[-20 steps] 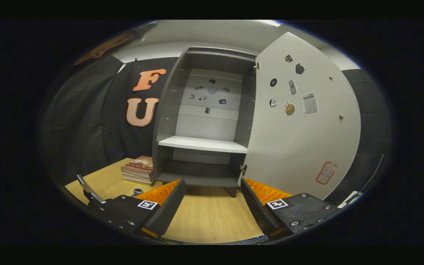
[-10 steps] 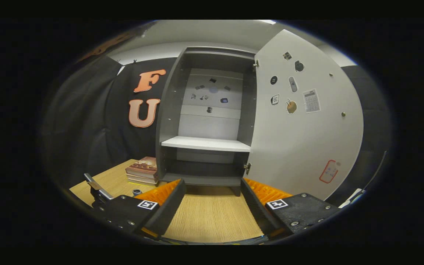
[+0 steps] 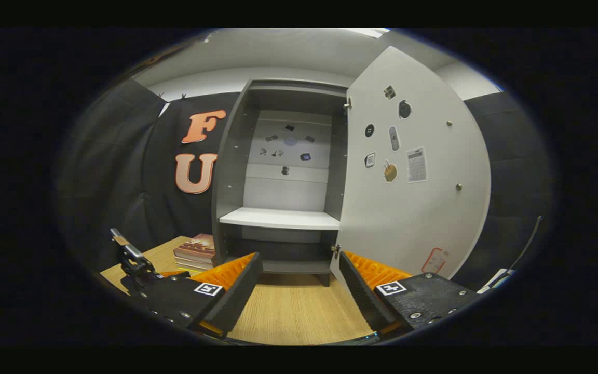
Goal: Open the cabinet door with the right hand, grasp the bottle in the cabinet with the left hand and place it on the coaster, then close the cabinet door with the right hand.
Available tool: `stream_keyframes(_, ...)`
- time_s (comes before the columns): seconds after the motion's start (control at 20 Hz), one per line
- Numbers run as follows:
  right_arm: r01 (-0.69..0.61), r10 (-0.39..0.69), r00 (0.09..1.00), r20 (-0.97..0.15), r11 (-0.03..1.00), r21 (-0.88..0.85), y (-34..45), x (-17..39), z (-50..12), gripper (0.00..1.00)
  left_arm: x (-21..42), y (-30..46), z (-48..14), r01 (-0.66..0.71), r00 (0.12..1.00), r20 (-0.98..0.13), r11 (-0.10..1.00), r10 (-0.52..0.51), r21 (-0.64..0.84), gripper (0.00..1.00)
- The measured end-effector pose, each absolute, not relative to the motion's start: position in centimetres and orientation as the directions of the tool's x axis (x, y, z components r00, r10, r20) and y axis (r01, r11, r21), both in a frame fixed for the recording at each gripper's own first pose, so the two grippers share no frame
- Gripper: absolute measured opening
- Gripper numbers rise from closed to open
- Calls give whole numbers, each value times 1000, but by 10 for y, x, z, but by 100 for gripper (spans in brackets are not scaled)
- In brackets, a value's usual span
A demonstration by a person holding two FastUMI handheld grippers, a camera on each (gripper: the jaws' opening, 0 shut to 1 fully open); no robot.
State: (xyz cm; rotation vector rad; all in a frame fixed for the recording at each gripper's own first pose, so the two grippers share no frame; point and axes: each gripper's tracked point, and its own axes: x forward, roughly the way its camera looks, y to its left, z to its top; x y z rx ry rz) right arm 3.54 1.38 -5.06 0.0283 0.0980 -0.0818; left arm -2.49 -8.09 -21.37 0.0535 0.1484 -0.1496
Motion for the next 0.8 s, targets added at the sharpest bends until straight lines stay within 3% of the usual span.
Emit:
stream_keyframes(0.3,113,-109,989,-102,993,39,-3,21,-35,92,-26,-81,-152,142,982,-119,990,-144,-26,98)
stream_keyframes(0.8,157,-152,987,-60,984,82,-29,1,-13,92,-43,-84,-71,157,981,-118,987,-153,18,98)
